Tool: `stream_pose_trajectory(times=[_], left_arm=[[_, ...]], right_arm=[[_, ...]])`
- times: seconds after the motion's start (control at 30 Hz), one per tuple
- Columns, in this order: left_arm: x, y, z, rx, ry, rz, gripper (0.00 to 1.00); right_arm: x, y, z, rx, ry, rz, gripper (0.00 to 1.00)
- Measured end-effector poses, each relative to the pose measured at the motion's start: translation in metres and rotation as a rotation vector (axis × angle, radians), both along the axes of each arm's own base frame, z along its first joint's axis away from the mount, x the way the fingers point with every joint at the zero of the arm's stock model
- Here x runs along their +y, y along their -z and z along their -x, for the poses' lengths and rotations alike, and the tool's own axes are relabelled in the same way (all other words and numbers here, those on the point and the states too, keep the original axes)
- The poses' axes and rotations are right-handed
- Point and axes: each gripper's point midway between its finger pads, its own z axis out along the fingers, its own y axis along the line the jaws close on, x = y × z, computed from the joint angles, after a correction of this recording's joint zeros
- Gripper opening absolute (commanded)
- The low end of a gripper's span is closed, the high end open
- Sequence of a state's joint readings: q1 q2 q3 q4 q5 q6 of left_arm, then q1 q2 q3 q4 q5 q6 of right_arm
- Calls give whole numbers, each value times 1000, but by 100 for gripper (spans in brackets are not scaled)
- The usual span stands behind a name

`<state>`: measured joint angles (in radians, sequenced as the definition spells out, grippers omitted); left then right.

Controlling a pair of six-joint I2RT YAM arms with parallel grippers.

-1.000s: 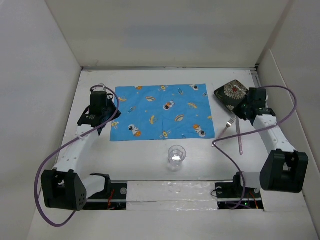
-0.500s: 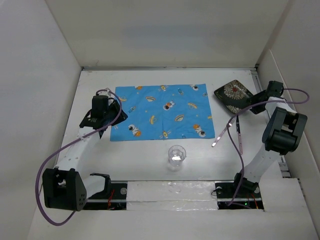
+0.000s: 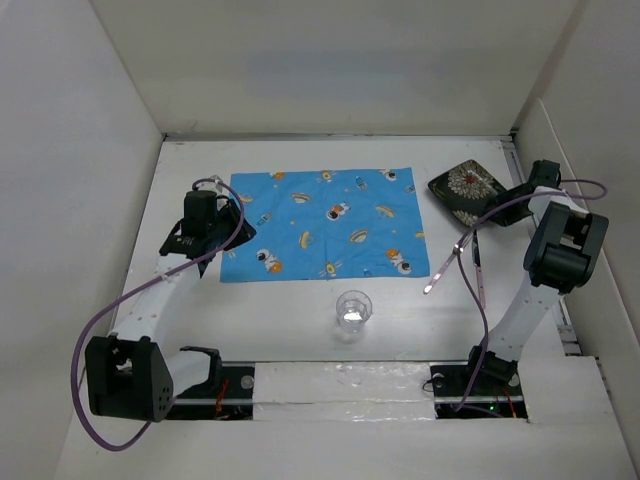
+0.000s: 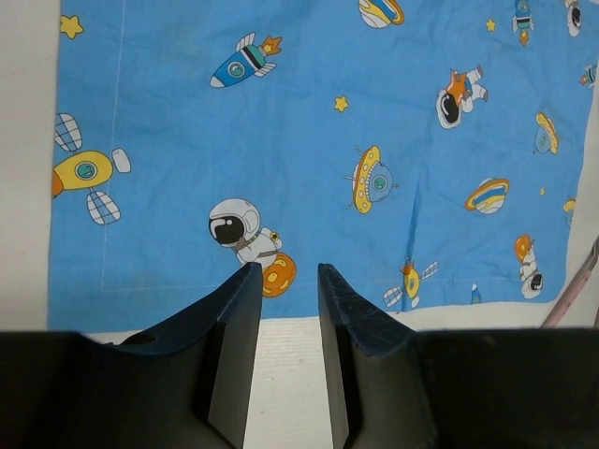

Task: Set the dinner table for one person

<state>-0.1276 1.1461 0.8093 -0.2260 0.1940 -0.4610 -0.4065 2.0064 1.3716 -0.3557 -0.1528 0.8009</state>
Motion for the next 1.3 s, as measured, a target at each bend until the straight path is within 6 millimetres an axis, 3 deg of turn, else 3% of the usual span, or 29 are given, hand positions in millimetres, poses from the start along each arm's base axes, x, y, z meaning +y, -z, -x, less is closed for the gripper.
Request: stream_pose_trajectory(times=[0.23, 0.33, 0.37, 0.4, 0.5, 0.67, 0.77, 1.07, 1.2, 1.3], left_arm=[[6, 2, -6, -9, -30, -24, 22], [11, 3, -9, -15, -53, -41, 20], [13, 2, -10, -19, -61, -47, 20], [14, 2, -11, -23, -68, -51, 20], [19, 2, -13, -28, -90, -69, 18], [24, 2, -14, -29, -103, -90, 15], [24, -2, -14, -27, -99, -97, 13], [13, -45, -46, -99, -69, -62, 12], [10, -55, -50, -108, -54, -55, 12], [9, -63, -53, -119, -45, -59, 13]], right_arm=[[-3, 4, -7, 78, 19, -34, 33], [-4, 4, -9, 115, 32, -47, 16], [-2, 1, -14, 112, 32, -61, 4], [-1, -4, -20, 99, 31, -62, 0], [2, -10, -30, 76, 39, -50, 0], [13, -9, -18, 10, 67, -51, 0], [18, -33, -16, -71, 54, -46, 0], [31, -151, -32, -464, -50, -5, 0], [59, -192, -27, -601, -167, -32, 0], [102, -205, -26, -651, -332, -72, 0]])
